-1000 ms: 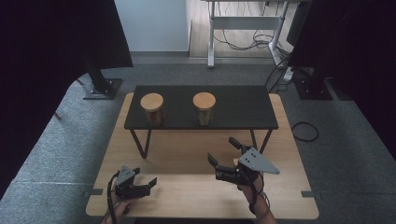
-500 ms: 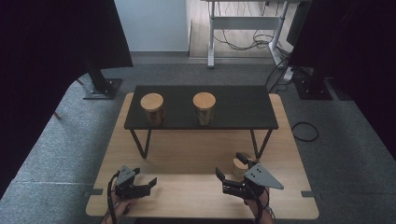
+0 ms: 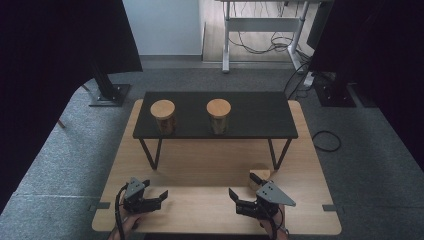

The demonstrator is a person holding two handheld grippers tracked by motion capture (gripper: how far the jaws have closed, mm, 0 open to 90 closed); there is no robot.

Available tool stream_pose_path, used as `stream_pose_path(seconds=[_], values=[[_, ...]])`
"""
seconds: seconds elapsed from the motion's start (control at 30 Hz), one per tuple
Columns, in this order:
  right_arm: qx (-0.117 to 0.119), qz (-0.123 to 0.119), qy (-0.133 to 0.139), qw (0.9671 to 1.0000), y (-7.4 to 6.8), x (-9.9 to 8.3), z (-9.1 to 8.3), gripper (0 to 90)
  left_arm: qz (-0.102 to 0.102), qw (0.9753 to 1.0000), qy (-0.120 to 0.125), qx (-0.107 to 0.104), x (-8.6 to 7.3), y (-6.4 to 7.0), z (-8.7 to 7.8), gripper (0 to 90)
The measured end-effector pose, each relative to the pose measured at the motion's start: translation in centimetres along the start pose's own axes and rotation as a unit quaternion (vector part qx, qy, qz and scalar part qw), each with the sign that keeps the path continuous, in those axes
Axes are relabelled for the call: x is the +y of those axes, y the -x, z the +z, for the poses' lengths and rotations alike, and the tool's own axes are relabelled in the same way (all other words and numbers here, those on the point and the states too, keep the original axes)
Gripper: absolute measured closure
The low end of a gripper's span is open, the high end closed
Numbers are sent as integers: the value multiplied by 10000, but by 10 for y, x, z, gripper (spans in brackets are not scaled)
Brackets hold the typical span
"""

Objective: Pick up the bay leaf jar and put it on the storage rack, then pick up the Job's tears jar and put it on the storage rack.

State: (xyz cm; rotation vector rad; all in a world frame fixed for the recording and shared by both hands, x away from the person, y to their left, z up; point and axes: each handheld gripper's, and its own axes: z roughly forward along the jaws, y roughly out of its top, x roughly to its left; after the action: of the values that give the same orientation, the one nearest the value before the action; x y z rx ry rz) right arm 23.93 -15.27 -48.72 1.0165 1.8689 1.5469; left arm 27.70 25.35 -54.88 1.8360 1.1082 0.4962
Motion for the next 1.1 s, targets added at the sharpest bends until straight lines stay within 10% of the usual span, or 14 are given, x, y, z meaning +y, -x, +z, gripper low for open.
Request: stream_pose_path(seconds=[1.1], values=[[-139,196,-188,9995,19,-24,-23,111,10,10000,-11,-16,0,0,0,94]])
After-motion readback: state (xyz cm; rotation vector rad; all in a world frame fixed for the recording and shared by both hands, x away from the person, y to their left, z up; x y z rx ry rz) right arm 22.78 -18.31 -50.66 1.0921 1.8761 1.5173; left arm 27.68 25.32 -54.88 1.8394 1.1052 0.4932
